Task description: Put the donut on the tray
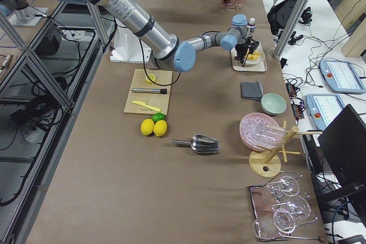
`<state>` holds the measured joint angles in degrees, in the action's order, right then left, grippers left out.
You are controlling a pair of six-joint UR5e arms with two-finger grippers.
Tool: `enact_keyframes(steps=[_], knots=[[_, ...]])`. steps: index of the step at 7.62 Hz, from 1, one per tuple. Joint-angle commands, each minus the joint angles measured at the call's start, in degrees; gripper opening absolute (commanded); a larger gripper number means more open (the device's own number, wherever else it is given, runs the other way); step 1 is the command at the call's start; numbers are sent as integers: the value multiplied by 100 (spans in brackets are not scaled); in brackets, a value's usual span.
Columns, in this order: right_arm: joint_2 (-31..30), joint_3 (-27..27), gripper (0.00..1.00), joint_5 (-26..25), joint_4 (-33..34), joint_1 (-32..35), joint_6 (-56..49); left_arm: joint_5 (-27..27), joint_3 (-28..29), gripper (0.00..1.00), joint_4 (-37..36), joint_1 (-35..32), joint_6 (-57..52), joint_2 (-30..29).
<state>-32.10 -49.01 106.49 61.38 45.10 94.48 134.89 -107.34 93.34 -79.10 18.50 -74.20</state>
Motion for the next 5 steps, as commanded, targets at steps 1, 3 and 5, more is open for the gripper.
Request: enact_keyframes(steps=[1,3,5], knots=[[-94,-266,100,-313,23,-72,9,-6,38,98,0,0,-13,2],[-1170,-1648,100,-261,224,-37,-130,-6,47,98,0,0,-13,11],[-1683,-2565,100,395,934,208,-559,2,38,98,9,9,-22,108]])
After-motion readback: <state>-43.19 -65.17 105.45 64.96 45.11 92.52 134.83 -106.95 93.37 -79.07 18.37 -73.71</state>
